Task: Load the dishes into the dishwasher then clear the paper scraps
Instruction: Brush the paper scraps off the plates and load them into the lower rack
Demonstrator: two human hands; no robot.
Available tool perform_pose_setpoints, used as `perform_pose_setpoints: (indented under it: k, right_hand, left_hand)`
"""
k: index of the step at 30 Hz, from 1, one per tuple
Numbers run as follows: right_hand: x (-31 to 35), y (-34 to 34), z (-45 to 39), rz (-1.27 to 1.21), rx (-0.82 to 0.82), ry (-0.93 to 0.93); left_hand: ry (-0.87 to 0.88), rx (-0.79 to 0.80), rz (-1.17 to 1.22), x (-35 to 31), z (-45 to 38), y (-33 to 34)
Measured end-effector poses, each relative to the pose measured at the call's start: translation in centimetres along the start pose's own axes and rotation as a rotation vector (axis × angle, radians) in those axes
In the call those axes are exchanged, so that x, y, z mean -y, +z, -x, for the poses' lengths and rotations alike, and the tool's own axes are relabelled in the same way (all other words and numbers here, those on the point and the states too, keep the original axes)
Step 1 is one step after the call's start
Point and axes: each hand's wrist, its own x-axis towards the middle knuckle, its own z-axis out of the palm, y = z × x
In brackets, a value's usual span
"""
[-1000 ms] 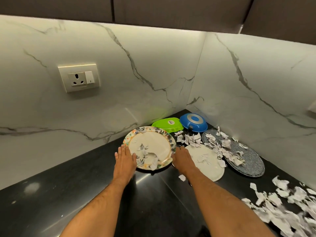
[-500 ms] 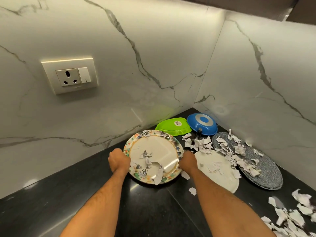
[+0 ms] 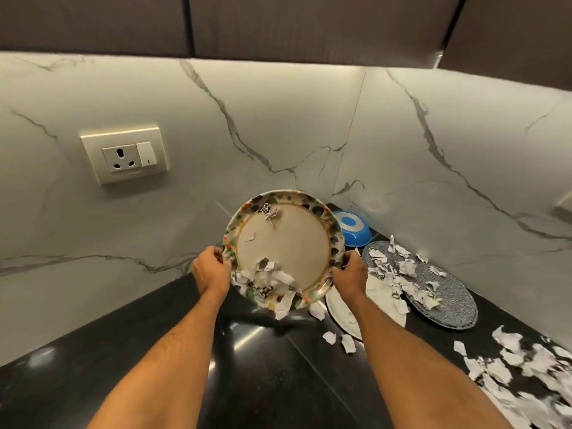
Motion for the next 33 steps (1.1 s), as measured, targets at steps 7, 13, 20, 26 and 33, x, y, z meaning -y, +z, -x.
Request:
perform_pose_setpoints:
  k: [7, 13, 20, 26, 33]
  right_hand:
    - [-0.3, -4.7, 1.2, -0.032, -0.206, -0.132]
    - [-2.3, -9.7, 4.2, -0.04, -0.374, -0.154]
    - [-5.4, -16.2, 9.8, -0.044, -0.422, -0.154]
    - [-9.3, -22.3, 16.4, -0.208, -0.401, -0.127]
    - [-16.9, -28.8, 26.8, -0.268, -0.403, -0.101]
  left_hand:
    - [0.17, -0.017, 0.096, -3.7, 2.2, 0.1]
    - [0.296, 0.0, 0.135, -5.9, 6.6, -0.1]
    - [0.321, 0.045, 0.141, -6.7, 14.4, -1.0]
    - [0.33, 0.041, 0.103, -5.5, 22.9, -2.5]
    - [0.361, 0.051, 0.025, -1.7, 35.3, -4.7]
